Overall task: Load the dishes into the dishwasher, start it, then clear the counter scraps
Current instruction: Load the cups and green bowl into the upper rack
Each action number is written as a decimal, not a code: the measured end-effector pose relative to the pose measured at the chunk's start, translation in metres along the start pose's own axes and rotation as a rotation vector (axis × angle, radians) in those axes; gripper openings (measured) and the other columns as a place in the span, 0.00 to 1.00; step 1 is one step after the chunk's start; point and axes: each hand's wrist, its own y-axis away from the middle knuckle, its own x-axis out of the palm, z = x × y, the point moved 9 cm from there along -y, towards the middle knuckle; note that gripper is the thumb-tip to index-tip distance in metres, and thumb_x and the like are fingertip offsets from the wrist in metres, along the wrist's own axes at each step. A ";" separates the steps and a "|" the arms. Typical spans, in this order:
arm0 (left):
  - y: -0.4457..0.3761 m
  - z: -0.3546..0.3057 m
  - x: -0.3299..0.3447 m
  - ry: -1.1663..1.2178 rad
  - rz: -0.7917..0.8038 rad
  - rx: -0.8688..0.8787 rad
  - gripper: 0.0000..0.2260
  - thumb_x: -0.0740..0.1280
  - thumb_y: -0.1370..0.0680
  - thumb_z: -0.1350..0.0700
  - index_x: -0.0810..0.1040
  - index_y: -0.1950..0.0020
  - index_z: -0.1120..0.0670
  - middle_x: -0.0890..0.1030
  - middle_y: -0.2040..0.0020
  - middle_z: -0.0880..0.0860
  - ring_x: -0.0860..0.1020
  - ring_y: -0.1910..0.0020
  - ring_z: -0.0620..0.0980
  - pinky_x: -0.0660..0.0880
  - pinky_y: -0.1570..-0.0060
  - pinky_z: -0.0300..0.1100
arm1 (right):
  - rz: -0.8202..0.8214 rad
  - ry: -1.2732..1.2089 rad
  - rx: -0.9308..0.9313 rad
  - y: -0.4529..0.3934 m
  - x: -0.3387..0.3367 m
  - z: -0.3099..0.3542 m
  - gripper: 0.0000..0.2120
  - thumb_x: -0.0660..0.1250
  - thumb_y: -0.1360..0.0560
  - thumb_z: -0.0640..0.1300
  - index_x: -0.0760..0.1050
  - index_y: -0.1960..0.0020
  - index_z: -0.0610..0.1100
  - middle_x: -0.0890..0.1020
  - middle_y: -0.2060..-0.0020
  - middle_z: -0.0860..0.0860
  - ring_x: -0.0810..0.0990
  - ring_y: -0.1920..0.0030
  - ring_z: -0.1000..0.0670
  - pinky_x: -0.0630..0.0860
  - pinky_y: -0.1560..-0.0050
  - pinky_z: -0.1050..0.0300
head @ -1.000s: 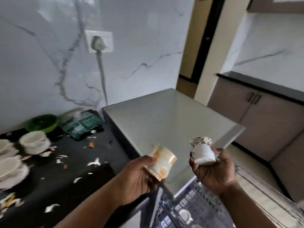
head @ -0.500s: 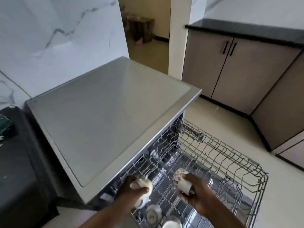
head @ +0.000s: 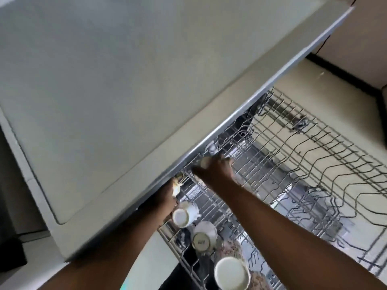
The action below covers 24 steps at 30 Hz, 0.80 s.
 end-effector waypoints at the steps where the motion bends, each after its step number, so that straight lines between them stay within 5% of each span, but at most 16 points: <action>1: -0.003 -0.003 0.001 -0.012 0.005 0.031 0.26 0.62 0.19 0.56 0.55 0.23 0.51 0.68 0.29 0.55 0.70 0.33 0.53 0.64 0.42 0.37 | 0.022 0.069 -0.011 -0.005 0.006 0.006 0.39 0.70 0.27 0.57 0.56 0.27 0.39 0.62 0.31 0.38 0.71 0.39 0.41 0.72 0.42 0.53; 6: 0.001 -0.007 0.004 0.083 0.100 0.061 0.26 0.58 0.18 0.63 0.51 0.22 0.56 0.65 0.27 0.57 0.68 0.31 0.53 0.47 0.43 0.31 | 0.073 0.396 -0.089 -0.023 0.035 0.016 0.44 0.60 0.23 0.62 0.41 0.24 0.37 0.49 0.26 0.32 0.61 0.29 0.33 0.73 0.37 0.42; 10: -0.002 0.006 0.012 0.243 0.175 -0.046 0.25 0.63 0.20 0.61 0.59 0.25 0.59 0.71 0.31 0.58 0.72 0.35 0.53 0.58 0.58 0.19 | 0.072 0.555 -0.211 -0.027 0.048 0.013 0.35 0.61 0.21 0.55 0.48 0.23 0.45 0.47 0.26 0.35 0.54 0.28 0.28 0.76 0.42 0.38; 15: -0.004 0.007 0.013 0.265 0.196 -0.044 0.23 0.65 0.21 0.63 0.62 0.28 0.60 0.73 0.34 0.59 0.73 0.40 0.52 0.62 0.71 0.18 | 0.073 0.448 -0.169 -0.027 0.045 0.001 0.45 0.60 0.26 0.68 0.41 0.22 0.48 0.43 0.25 0.37 0.72 0.37 0.31 0.79 0.47 0.42; 18: -0.005 0.005 0.006 0.273 0.117 -0.032 0.22 0.67 0.22 0.63 0.64 0.30 0.59 0.72 0.34 0.56 0.67 0.51 0.44 0.61 0.70 0.16 | 0.057 0.340 -0.261 -0.026 0.041 0.007 0.43 0.68 0.26 0.57 0.45 0.22 0.48 0.49 0.26 0.38 0.74 0.38 0.32 0.78 0.45 0.44; 24: -0.008 0.008 0.007 0.213 0.064 -0.012 0.24 0.68 0.23 0.57 0.65 0.29 0.58 0.75 0.37 0.55 0.68 0.54 0.43 0.62 0.68 0.17 | 0.093 0.348 -0.284 -0.027 0.041 -0.001 0.41 0.71 0.28 0.46 0.51 0.23 0.52 0.57 0.28 0.39 0.75 0.39 0.35 0.77 0.44 0.44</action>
